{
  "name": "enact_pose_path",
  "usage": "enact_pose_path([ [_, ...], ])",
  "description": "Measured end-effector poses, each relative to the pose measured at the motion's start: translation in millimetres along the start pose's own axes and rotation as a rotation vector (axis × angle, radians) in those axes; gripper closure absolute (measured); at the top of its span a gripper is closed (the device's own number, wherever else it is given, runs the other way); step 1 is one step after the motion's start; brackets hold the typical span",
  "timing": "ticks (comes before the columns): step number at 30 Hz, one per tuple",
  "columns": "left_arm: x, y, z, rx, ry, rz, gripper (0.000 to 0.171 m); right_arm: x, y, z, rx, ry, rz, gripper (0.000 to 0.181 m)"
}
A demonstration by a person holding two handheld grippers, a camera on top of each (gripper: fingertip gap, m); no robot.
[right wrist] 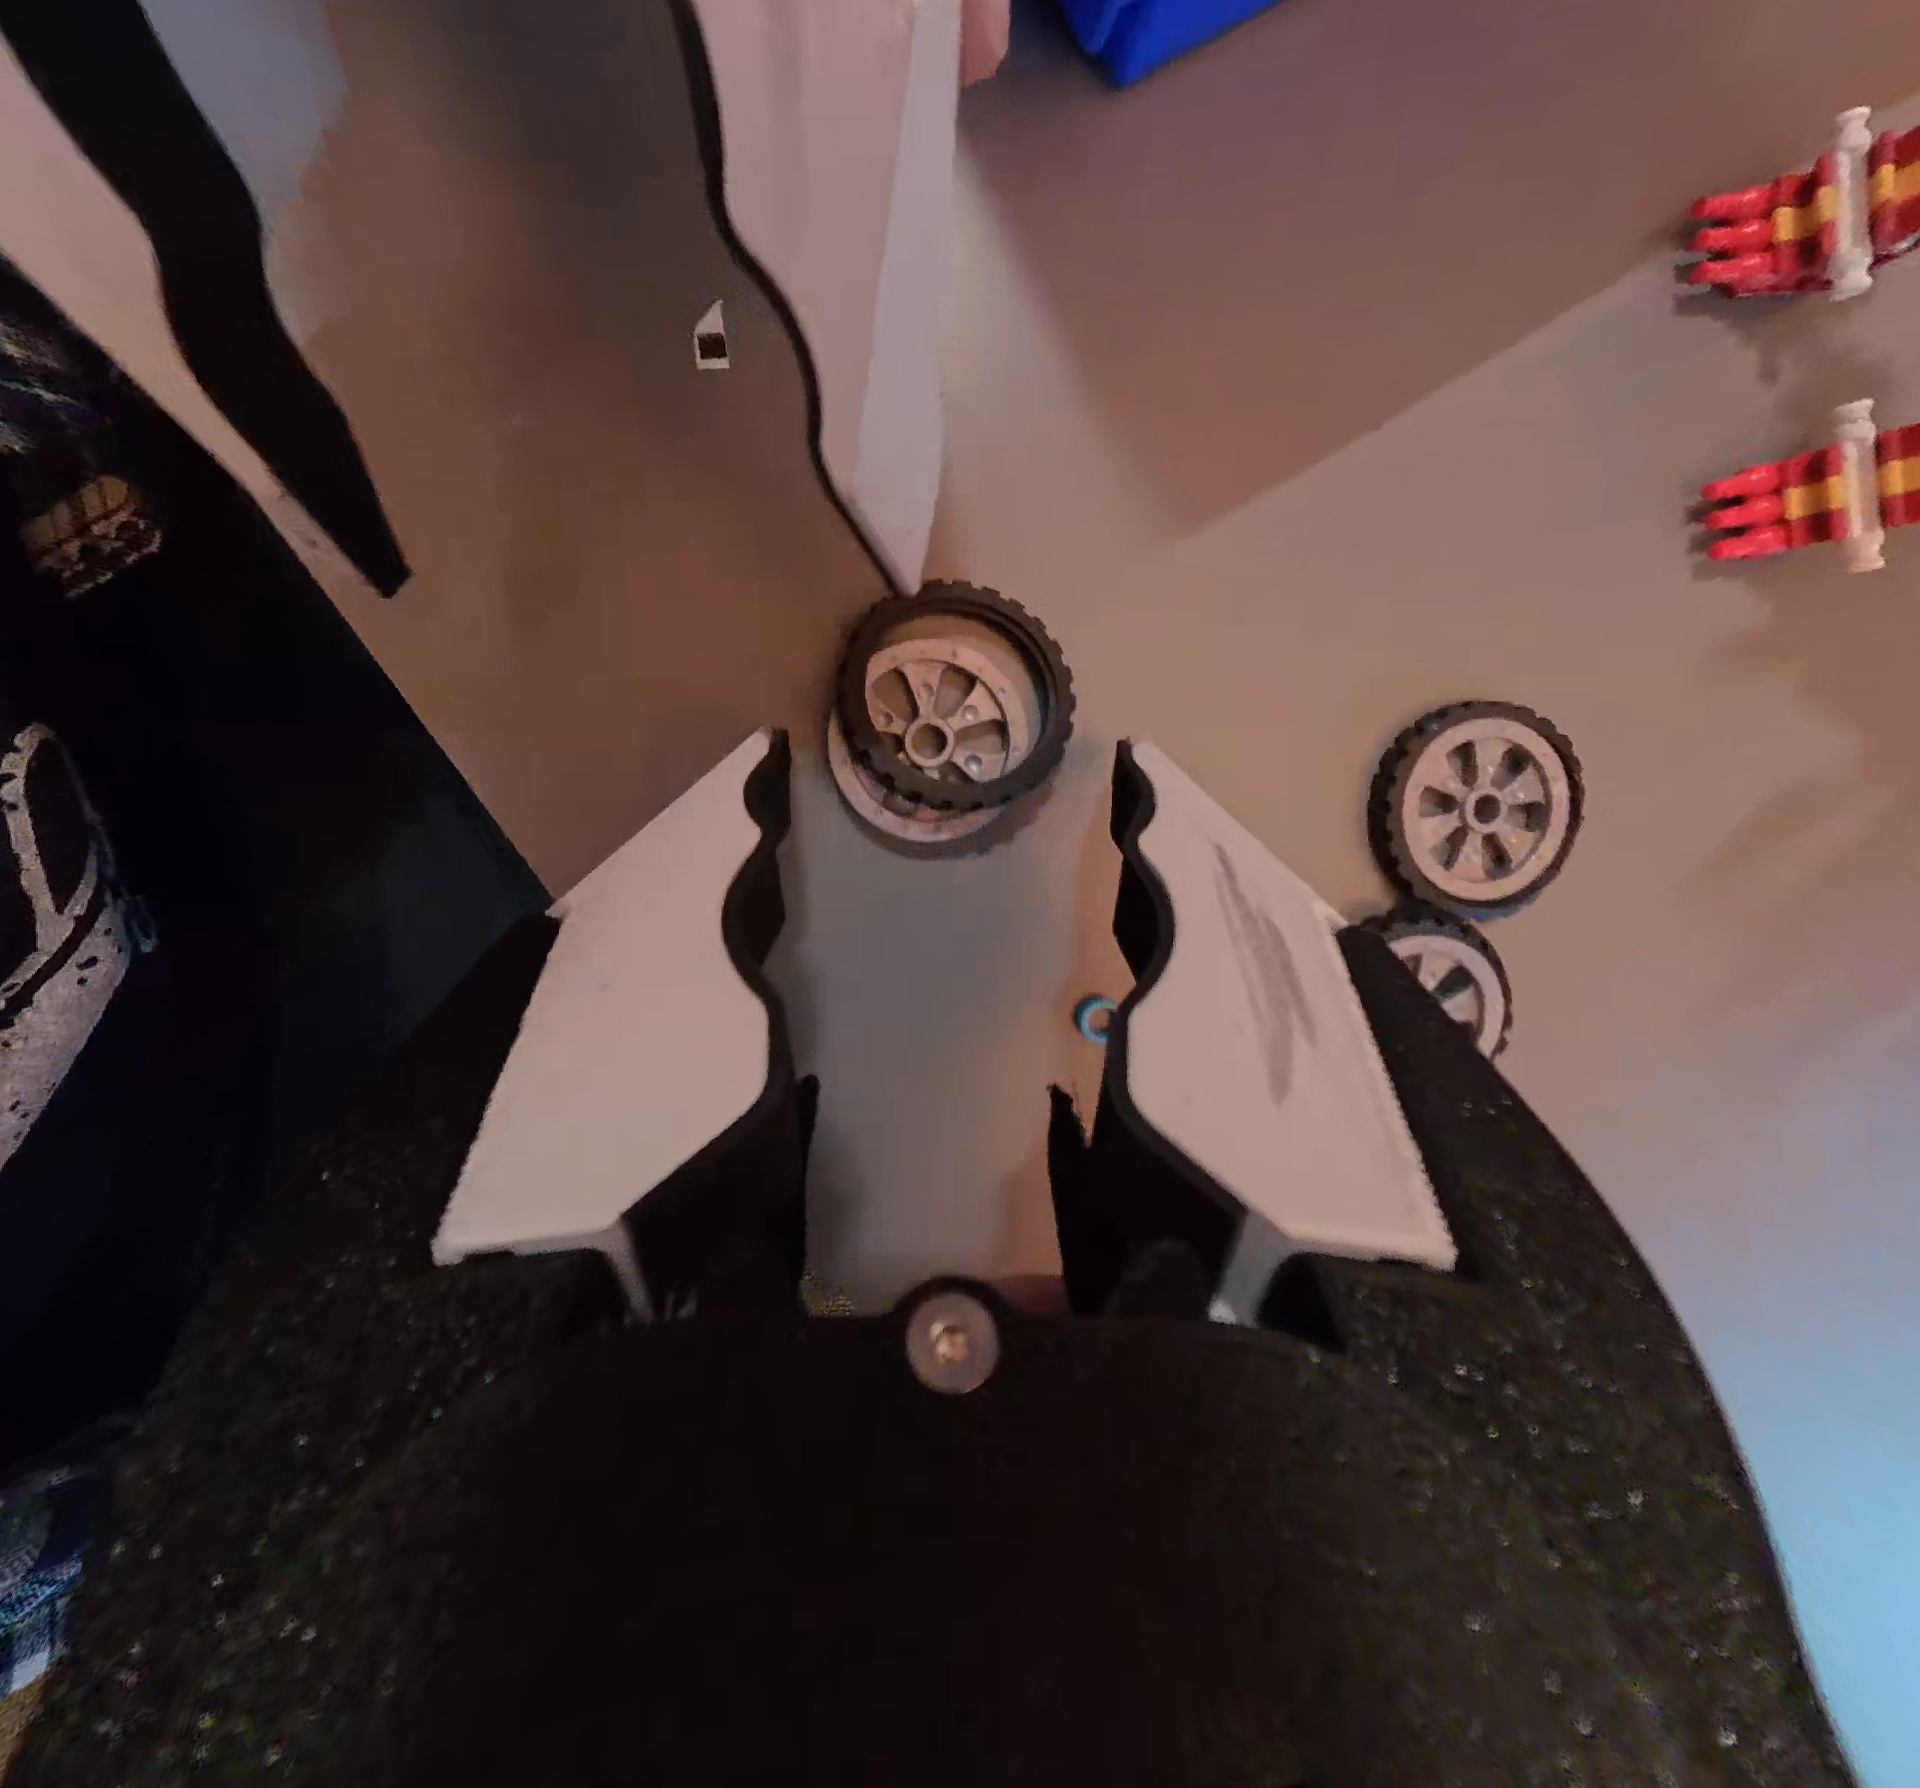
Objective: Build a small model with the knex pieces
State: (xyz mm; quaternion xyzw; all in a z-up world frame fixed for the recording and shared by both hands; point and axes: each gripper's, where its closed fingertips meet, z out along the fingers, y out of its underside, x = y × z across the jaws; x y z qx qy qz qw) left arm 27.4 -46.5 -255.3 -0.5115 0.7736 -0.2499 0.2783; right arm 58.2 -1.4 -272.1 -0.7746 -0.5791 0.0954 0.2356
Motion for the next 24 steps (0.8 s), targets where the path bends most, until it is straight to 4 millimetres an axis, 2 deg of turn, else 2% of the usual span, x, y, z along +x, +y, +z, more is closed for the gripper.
enact_pose_path([
  [1, -3, -1, 1, 0.011, -0.015, -0.012, 0.097, 0, 2, -2, 0.008, 0.0, 0.009, 0.12],
  [5, -17, -1, 9, 0.003, -0.098, -0.094, 0.099, -4, 5, -5, 0.043, -0.004, 0.016, 0.128],
  [8, -14, 1, 20, -0.024, -0.101, -0.124, 0.098, -3, 13, -8, 0.036, 0.045, 0.029, 0.128],
  [9, -15, 2, 23, -0.034, -0.116, -0.141, 0.092, -4, 14, -10, 0.05, 0.043, 0.047, 0.132],
  [12, -17, 0, 31, -0.032, -0.124, -0.244, 0.057, -4, 15, -12, 0.087, 0.046, 0.102, 0.142],
  [13, -16, 3, 33, -0.045, -0.113, -0.265, 0.054, -5, 17, -10, 0.09, 0.04, 0.117, 0.149],
  [17, -9, 9, 38, -0.069, -0.054, -0.332, 0.056, -6, 13, -2, 0.128, 0.041, 0.152, 0.155],
  [24, -10, 8, 32, -0.036, -0.028, -0.352, 0.058, -1, 9, 2, 0.163, 0.055, 0.175, 0.156],
])
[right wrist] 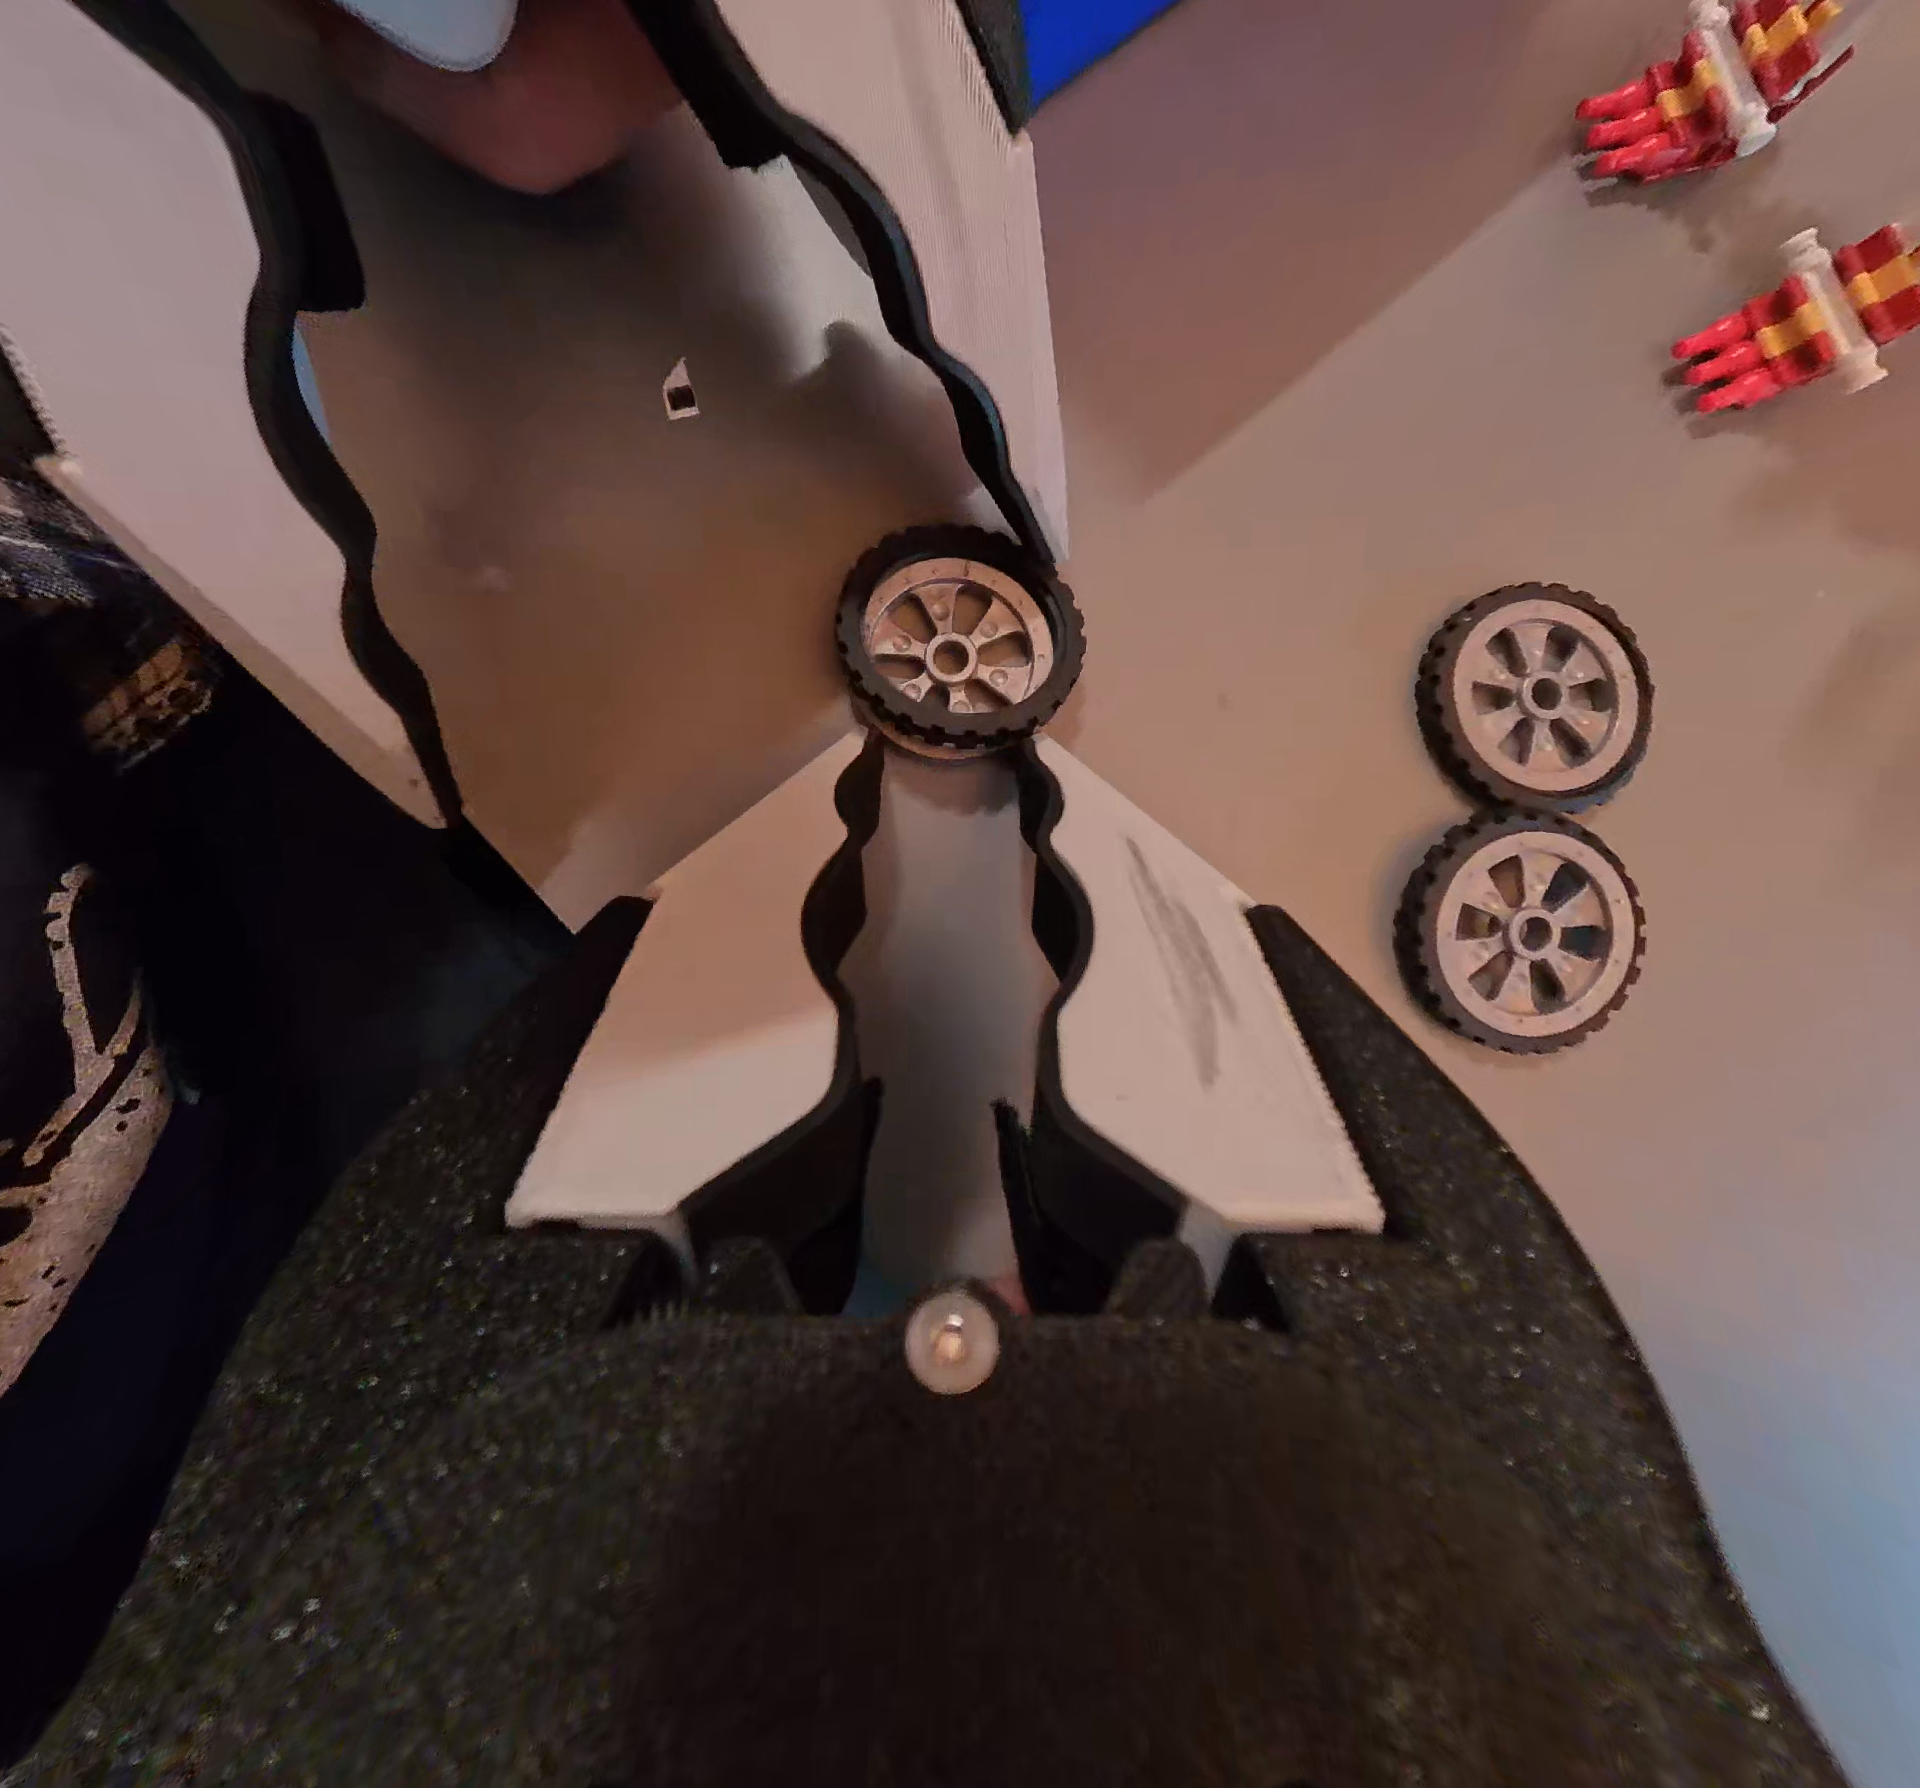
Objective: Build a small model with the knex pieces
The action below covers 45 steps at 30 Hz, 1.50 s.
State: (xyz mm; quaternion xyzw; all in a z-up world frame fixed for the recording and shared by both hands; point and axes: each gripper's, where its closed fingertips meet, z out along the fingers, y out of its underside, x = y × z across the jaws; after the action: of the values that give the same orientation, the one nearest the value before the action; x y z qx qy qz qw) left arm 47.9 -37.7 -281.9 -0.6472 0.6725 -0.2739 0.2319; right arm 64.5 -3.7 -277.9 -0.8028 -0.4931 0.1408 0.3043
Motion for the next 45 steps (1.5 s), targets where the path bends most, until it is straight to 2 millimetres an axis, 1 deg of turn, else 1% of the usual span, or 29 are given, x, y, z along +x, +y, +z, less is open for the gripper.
enact_pose_path([
  [3, -3, -2, -5, 0.009, -0.019, 0.034, 0.068, 0, 1, -2, 0.0, -0.009, 0.009, 0.154],
  [5, -3, -5, -10, 0.018, -0.025, 0.06, 0.07, 2, 3, -3, -0.011, -0.002, 0.008, 0.146],
  [9, -5, -10, -12, 0.048, -0.024, 0.031, 0.085, 2, 2, -11, -0.025, -0.014, -0.003, 0.147],
  [11, -11, -10, -12, 0.059, -0.049, 0.01, 0.095, 6, -2, -15, -0.024, -0.001, -0.005, 0.148],
  [12, -14, -11, -12, 0.062, -0.064, -0.002, 0.102, 9, -5, -16, -0.017, 0.015, 0.0, 0.153],
  [14, -20, -13, -13, 0.083, -0.089, -0.044, 0.108, 13, -12, -17, 0.002, 0.026, 0.014, 0.157],
  [15, -20, -16, -13, 0.097, -0.082, -0.06, 0.108, 15, -15, -17, 0.014, 0.027, 0.018, 0.158],
  [18, -17, -17, -12, 0.102, -0.075, -0.045, 0.112, 14, -20, -13, 0.018, 0.015, 0.03, 0.161],
  [20, -17, -18, -13, 0.108, -0.088, -0.012, 0.118, 12, -15, -7, -0.012, 0.013, 0.003, 0.166],
  [21, -16, -18, -13, 0.109, -0.081, -0.01, 0.119, 11, -11, -2, -0.037, 0.015, -0.007, 0.168],
  [23, -15, -18, -12, 0.109, -0.068, -0.017, 0.122, 15, -4, 3, -0.063, 0.036, -0.011, 0.175],
  [24, -15, -17, -11, 0.105, -0.061, -0.017, 0.127, 16, -2, 4, -0.065, 0.037, -0.006, 0.176],
  [28, -13, -16, -9, 0.098, -0.063, 0.003, 0.127, 15, -1, 4, -0.056, 0.041, -0.009, 0.176],
  [34, -14, -23, -11, 0.125, -0.082, 0.03, 0.127, 15, -5, 0, -0.041, 0.071, -0.024, 0.176],
  [38, -13, -28, -12, 0.148, -0.085, 0.057, 0.127, 17, -4, -3, -0.038, 0.09, -0.03, 0.176],
  [42, -13, -28, -9, 0.143, -0.092, 0.077, 0.127, 18, -2, 0, -0.019, 0.11, -0.046, 0.172],
  [45, -16, -22, -6, 0.108, -0.113, 0.093, 0.127, 14, -3, 2, 0.007, 0.097, -0.032, 0.167],
])
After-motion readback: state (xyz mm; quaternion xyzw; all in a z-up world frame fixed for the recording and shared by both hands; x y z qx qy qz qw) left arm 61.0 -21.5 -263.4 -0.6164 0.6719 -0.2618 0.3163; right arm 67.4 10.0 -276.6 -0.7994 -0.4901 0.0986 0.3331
